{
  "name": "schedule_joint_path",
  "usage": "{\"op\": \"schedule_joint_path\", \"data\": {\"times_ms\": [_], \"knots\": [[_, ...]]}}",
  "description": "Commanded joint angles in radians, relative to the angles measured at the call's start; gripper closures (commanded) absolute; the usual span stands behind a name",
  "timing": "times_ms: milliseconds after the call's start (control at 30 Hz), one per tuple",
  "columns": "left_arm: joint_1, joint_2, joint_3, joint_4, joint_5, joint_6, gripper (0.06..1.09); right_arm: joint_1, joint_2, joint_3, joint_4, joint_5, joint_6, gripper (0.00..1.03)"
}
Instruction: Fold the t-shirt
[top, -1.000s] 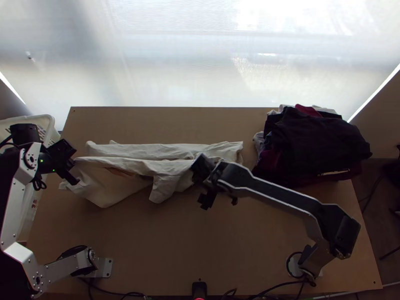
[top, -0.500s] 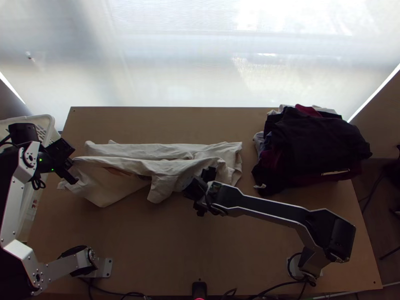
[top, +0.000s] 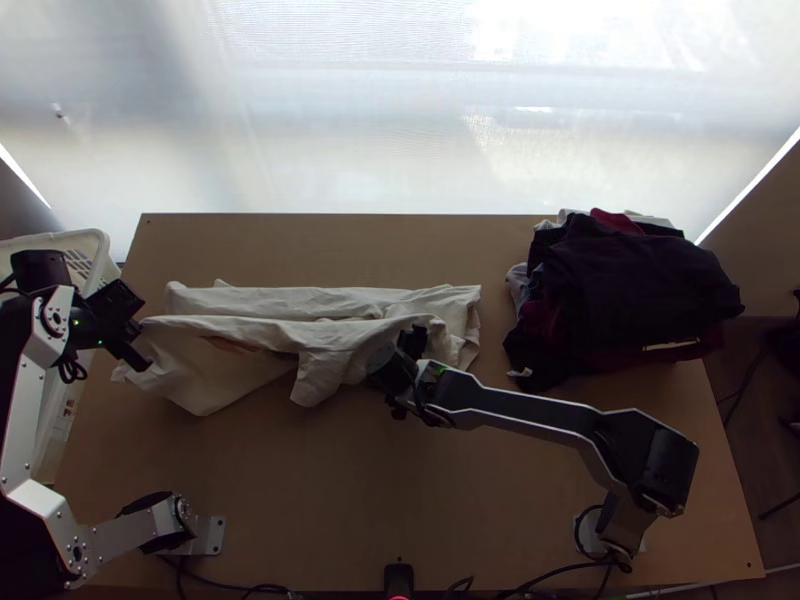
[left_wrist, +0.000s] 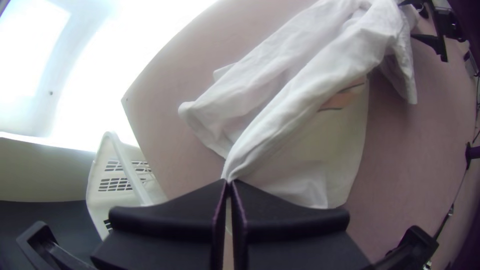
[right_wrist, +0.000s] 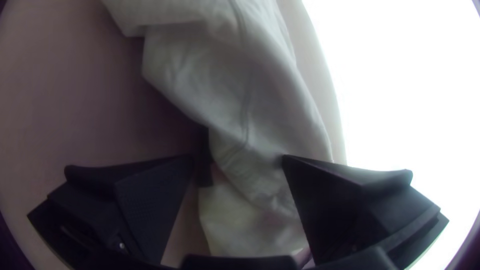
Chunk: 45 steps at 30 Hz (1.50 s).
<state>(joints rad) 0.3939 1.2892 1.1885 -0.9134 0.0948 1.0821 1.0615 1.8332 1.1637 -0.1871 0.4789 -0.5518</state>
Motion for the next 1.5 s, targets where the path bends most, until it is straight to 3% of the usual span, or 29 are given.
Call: {"op": "schedule_joint_path", "data": {"times_ms": [0, 700, 733, 900, 1133, 1267, 1367, 1467], "knots": [[0.025, -0.002, -0.023, 0.010, 0.002, 0.010, 1.05, -0.009, 0.024, 0.005, 0.083, 0.004, -0.045, 0.23], [0.028, -0.036, -0.087, 0.056, 0.002, 0.027, 1.05, -0.003, 0.063, 0.031, 0.084, 0.004, -0.082, 0.25], [0.028, -0.034, -0.087, 0.054, 0.002, 0.025, 1.05, -0.003, 0.063, 0.031, 0.087, 0.004, -0.083, 0.27], [0.025, -0.030, -0.082, 0.062, 0.002, 0.025, 1.05, -0.001, 0.044, 0.030, 0.135, 0.006, -0.151, 0.63], [0.020, -0.024, -0.081, 0.067, 0.002, 0.024, 1.05, 0.006, 0.026, 0.033, 0.135, 0.006, -0.148, 1.00], [0.017, -0.014, -0.061, 0.068, 0.002, 0.016, 1.05, 0.020, -0.012, 0.039, 0.074, 0.004, -0.105, 1.00], [0.017, 0.001, -0.001, 0.024, 0.006, -0.014, 1.05, 0.017, -0.057, 0.097, -0.072, -0.006, -0.014, 1.00], [0.020, 0.009, 0.072, -0.056, 0.028, -0.048, 1.05, -0.014, -0.107, 0.182, -0.232, -0.079, 0.076, 1.00]]}}
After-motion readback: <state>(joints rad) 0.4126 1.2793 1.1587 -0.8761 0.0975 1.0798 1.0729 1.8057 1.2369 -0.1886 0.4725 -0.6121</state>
